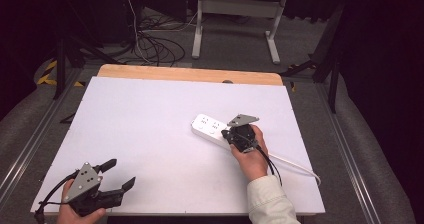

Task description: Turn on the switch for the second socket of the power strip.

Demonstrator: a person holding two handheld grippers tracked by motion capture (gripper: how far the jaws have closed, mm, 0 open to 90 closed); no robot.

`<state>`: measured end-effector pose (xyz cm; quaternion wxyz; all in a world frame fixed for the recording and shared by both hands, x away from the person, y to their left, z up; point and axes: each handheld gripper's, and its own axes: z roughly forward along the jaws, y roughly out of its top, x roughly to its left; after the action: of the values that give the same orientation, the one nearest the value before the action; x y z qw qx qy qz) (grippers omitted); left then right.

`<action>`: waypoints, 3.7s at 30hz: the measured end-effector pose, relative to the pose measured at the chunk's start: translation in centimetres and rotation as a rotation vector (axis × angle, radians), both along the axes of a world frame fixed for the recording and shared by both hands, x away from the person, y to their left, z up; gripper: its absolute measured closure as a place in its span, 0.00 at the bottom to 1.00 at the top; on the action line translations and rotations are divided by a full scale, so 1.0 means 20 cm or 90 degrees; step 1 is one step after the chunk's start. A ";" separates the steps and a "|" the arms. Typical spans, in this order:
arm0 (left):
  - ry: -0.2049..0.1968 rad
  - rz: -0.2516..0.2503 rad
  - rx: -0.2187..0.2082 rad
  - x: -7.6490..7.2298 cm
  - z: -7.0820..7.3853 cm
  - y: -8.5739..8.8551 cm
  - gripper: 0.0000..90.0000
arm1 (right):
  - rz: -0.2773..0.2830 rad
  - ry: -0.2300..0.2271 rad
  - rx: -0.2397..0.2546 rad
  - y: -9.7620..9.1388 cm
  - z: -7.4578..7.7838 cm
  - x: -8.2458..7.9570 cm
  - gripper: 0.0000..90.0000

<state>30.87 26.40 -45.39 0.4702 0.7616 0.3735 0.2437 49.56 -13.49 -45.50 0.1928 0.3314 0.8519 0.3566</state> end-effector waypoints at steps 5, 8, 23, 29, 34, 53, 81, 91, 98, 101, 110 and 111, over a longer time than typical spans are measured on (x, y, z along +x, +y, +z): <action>0.000 0.001 -0.002 0.00 0.00 0.00 0.23 | 0.000 0.004 -0.003 0.01 0.00 0.00 1.00; 0.001 0.002 -0.001 0.00 0.00 0.00 0.23 | 0.001 0.003 -0.005 0.01 -0.01 0.00 1.00; -0.001 0.003 0.002 0.00 0.00 0.00 0.23 | -0.004 0.010 -0.006 0.01 -0.01 0.00 1.00; -0.001 0.003 0.001 0.00 0.00 0.00 0.22 | -0.008 0.000 -0.026 0.03 -0.02 0.00 1.00; -0.001 0.003 0.002 0.00 0.00 0.00 0.23 | -0.011 0.000 -0.029 0.03 -0.02 -0.01 1.00; 0.002 0.004 0.005 0.00 0.00 0.00 0.23 | -0.014 0.007 -0.015 0.03 -0.03 0.00 1.00; 0.002 0.003 -0.002 0.00 0.00 0.00 0.22 | 0.015 -0.049 0.029 0.02 0.09 -0.09 1.00; 0.002 0.003 -0.001 0.00 0.00 0.01 0.22 | 0.024 -0.065 0.039 0.01 0.16 -0.13 1.00; 0.002 0.003 -0.001 0.00 0.00 0.01 0.22 | 0.033 -0.072 0.041 0.01 0.18 -0.15 1.00; 0.001 0.003 -0.001 0.00 0.00 0.01 0.22 | 0.035 -0.076 0.044 0.00 0.20 -0.16 1.00; 0.002 0.003 -0.002 0.00 0.00 0.01 0.22 | 0.046 -0.082 0.058 -0.02 0.22 -0.17 0.82; 0.002 0.003 -0.002 0.00 0.00 0.01 0.22 | 0.047 -0.083 0.062 -0.02 0.23 -0.18 0.79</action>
<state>30.95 26.56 -45.36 0.4704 0.7603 0.3766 0.2426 46.00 -13.97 -40.96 0.2183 0.2850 0.8307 0.4254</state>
